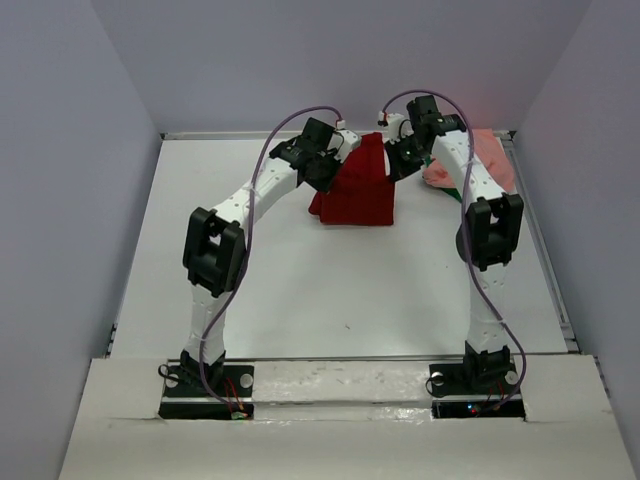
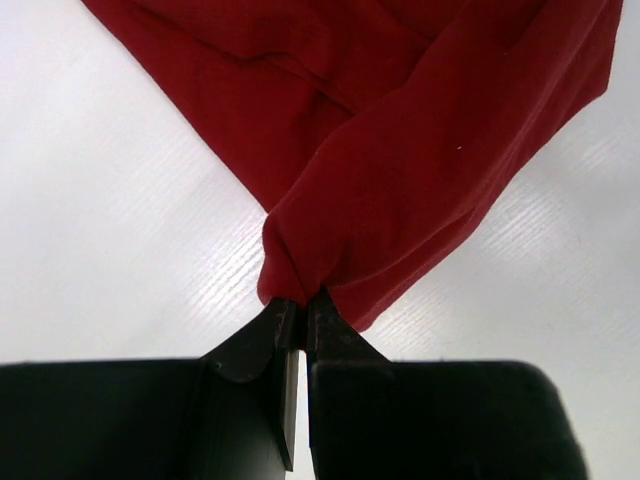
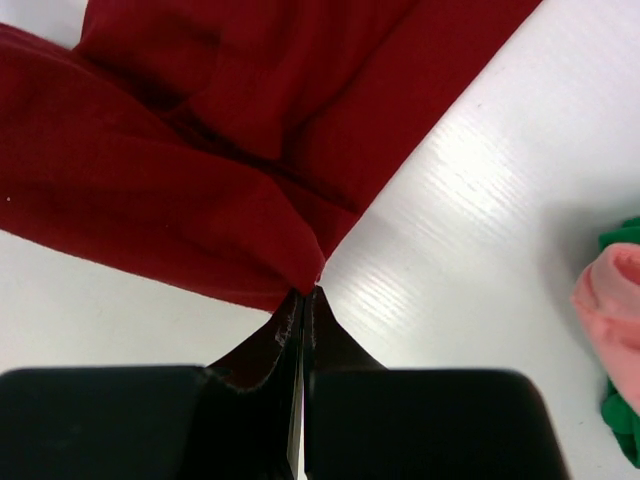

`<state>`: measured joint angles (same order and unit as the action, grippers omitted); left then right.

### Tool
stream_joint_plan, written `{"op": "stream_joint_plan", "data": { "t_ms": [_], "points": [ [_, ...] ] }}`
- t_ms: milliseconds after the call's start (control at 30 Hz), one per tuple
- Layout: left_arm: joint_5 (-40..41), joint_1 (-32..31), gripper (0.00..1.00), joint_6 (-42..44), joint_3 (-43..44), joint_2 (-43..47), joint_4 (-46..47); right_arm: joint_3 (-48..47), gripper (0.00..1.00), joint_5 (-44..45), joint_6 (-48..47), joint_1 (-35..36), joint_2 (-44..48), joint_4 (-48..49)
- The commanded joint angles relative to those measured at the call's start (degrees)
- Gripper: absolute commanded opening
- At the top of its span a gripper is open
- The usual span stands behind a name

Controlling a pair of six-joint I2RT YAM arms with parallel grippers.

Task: Fold and stack the t-shirts
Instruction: Fold the long partially folded tshirt into a neat square

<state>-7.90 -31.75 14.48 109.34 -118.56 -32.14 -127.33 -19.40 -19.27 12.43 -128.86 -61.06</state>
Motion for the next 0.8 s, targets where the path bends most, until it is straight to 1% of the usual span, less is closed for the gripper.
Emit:
{"op": "stream_joint_plan", "data": {
  "t_ms": [0, 267, 300, 433, 600, 767],
  "points": [
    [3.4, 0.5, 0.0, -0.9, 3.2, -0.1, 3.2, -4.5, 0.0, 2.3, 1.2, -0.3, -1.1, 5.7],
    [7.3, 1.2, 0.0, -1.6, 4.0, -1.2, 8.5, -5.6, 0.0, 2.8, 1.4, -0.3, -2.4, 11.9],
    [8.9, 1.3, 0.0, -1.7, 4.4, -1.9, 8.9, -5.7, 0.0, 3.0, 1.3, -0.3, -2.5, 13.3],
    [12.3, 1.9, 0.0, -1.6, 7.6, -4.4, 10.0, -6.8, 0.0, 3.6, 1.1, -0.3, -3.9, 15.4],
    [15.1, 2.3, 0.0, -1.5, 9.3, -6.5, 12.7, -7.2, 0.0, 3.5, 0.8, -0.8, -5.4, 19.1],
    [15.1, 2.7, 0.0, -1.6, 13.3, -11.2, 12.9, -8.8, 0.0, 4.6, 0.2, -0.8, -7.9, 22.4]
  ]
}}
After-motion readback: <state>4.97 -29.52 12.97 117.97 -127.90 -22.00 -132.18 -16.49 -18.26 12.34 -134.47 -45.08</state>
